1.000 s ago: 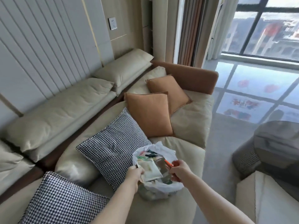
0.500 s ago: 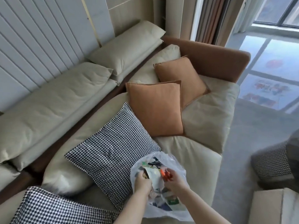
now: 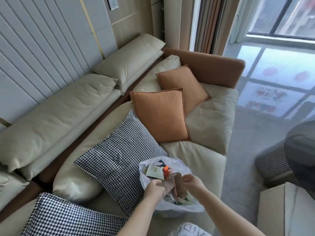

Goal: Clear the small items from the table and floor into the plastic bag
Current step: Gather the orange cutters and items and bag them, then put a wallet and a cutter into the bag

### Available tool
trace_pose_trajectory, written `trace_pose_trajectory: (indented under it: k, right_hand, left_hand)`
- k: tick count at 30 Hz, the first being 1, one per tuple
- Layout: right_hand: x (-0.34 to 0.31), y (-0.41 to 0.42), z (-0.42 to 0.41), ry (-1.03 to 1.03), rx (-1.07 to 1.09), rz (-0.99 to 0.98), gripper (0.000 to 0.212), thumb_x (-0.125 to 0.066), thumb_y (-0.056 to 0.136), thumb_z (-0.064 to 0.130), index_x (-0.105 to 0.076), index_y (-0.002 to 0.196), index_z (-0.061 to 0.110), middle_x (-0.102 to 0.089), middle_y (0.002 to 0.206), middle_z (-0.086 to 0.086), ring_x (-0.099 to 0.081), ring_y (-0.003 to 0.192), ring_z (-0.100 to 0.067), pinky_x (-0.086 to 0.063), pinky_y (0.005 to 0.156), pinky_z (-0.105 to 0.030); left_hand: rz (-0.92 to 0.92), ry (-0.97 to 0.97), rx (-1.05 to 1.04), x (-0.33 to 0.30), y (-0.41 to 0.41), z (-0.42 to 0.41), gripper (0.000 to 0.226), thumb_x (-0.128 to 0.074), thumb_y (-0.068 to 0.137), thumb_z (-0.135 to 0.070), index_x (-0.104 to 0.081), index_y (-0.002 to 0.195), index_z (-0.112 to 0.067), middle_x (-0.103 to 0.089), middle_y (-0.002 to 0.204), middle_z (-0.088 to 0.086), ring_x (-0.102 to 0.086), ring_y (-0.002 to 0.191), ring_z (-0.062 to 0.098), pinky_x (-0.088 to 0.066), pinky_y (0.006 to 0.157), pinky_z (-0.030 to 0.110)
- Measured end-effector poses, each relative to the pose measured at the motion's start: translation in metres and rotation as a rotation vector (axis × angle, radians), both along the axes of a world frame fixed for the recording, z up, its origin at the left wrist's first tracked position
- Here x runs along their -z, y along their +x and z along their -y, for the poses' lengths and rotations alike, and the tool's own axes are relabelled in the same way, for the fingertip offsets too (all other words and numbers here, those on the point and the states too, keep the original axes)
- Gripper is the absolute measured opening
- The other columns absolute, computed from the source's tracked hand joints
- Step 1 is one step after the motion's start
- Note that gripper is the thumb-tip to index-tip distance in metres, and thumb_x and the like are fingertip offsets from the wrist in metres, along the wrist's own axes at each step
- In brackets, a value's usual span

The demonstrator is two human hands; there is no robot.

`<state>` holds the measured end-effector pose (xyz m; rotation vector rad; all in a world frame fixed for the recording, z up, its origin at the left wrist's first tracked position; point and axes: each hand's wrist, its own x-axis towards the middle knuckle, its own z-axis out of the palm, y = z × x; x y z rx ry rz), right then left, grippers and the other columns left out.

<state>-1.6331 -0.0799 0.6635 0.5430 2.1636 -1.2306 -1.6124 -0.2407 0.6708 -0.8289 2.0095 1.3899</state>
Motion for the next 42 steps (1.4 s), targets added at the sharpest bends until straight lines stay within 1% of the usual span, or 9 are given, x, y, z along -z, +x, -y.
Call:
trace_pose_trajectory:
  k: [3,7,11,13,17,20,27,37,42]
  right_hand:
    - [-0.015,0.026,-0.005,0.016,0.009,-0.058,0.030,-0.062,0.078,0.002,-0.065,0.108,-0.001,-0.068,0.109,-0.018,-0.064,0.102,-0.028,-0.049,0.091,-0.035]
    - [-0.036,0.070,-0.016,0.041,0.038,-0.115,0.033,-0.063,0.078,0.009,-0.065,0.111,0.007,-0.067,0.103,-0.006,-0.062,0.096,-0.020,-0.048,0.090,-0.031]
    - [-0.050,0.122,-0.037,0.091,0.070,-0.159,0.032,-0.060,0.082,0.012,-0.064,0.114,0.010,-0.063,0.101,-0.003,-0.058,0.094,-0.015,-0.042,0.077,-0.018]
    - [-0.054,0.149,-0.049,0.142,0.079,-0.166,0.029,-0.058,0.084,0.015,-0.065,0.112,0.012,-0.066,0.108,-0.004,-0.060,0.095,-0.016,-0.041,0.066,-0.013]
    - [-0.058,0.200,-0.083,0.237,0.142,-0.170,0.022,-0.058,0.085,0.026,-0.068,0.101,0.016,-0.068,0.107,-0.003,-0.062,0.099,-0.017,-0.046,0.078,-0.023]
    - [-0.062,0.238,-0.116,0.284,0.188,-0.161,0.025,-0.056,0.086,0.030,-0.067,0.102,0.014,-0.068,0.108,-0.004,-0.062,0.102,-0.019,-0.047,0.080,-0.025]
    - [-0.057,0.351,-0.205,0.334,0.452,-0.101,0.032,-0.055,0.090,0.033,-0.062,0.116,0.017,-0.064,0.121,-0.003,-0.057,0.115,-0.020,-0.043,0.089,-0.024]
    - [-0.042,0.561,-0.290,0.328,0.792,0.011,0.026,-0.052,0.089,0.032,-0.065,0.106,0.017,-0.067,0.111,-0.002,-0.060,0.106,-0.021,-0.046,0.084,-0.029]
    - [-0.031,0.659,-0.317,0.325,0.956,0.087,0.026,-0.053,0.087,0.030,-0.066,0.104,0.015,-0.068,0.110,-0.007,-0.060,0.104,-0.025,-0.046,0.082,-0.029]
  left_hand:
    - [-0.042,-0.025,0.149,-0.017,0.025,-0.011,0.037,-0.055,0.085,-0.013,-0.057,0.121,-0.013,-0.064,0.114,0.011,-0.061,0.111,0.033,-0.051,0.091,0.044]
    - [-0.125,-0.062,0.315,-0.040,0.061,-0.026,0.028,-0.054,0.086,-0.009,-0.059,0.113,-0.016,-0.065,0.107,0.006,-0.063,0.090,0.019,-0.049,0.076,0.027]
    - [-0.178,-0.131,0.500,-0.054,0.094,-0.046,0.034,-0.055,0.086,-0.017,-0.060,0.120,-0.016,-0.065,0.118,0.006,-0.061,0.109,0.022,-0.049,0.096,0.033]
    - [-0.210,-0.150,0.583,-0.058,0.108,-0.061,0.031,-0.054,0.088,-0.021,-0.060,0.118,-0.017,-0.065,0.116,0.006,-0.061,0.106,0.021,-0.049,0.089,0.028]
    - [-0.267,-0.197,0.749,-0.060,0.131,-0.102,0.028,-0.053,0.089,-0.022,-0.065,0.112,-0.011,-0.068,0.114,0.007,-0.062,0.107,0.020,-0.041,0.077,0.019]
    - [-0.272,-0.214,0.890,-0.062,0.150,-0.145,0.031,-0.054,0.089,-0.023,-0.063,0.116,-0.012,-0.067,0.118,0.005,-0.061,0.110,0.018,-0.044,0.087,0.020]
    - [-0.313,-0.242,1.236,-0.055,0.222,-0.250,0.027,-0.057,0.086,-0.030,-0.066,0.109,-0.020,-0.069,0.112,0.001,-0.065,0.104,0.016,-0.048,0.086,0.023]
    - [-0.353,-0.253,1.609,-0.039,0.386,-0.366,0.026,-0.055,0.085,-0.032,-0.068,0.105,-0.023,-0.068,0.111,-0.003,-0.063,0.104,0.016,-0.051,0.088,0.026]
    - [-0.311,-0.241,1.738,-0.027,0.474,-0.405,0.026,-0.052,0.086,-0.035,-0.064,0.107,-0.026,-0.064,0.100,-0.007,-0.065,0.082,0.013,-0.054,0.082,0.025]
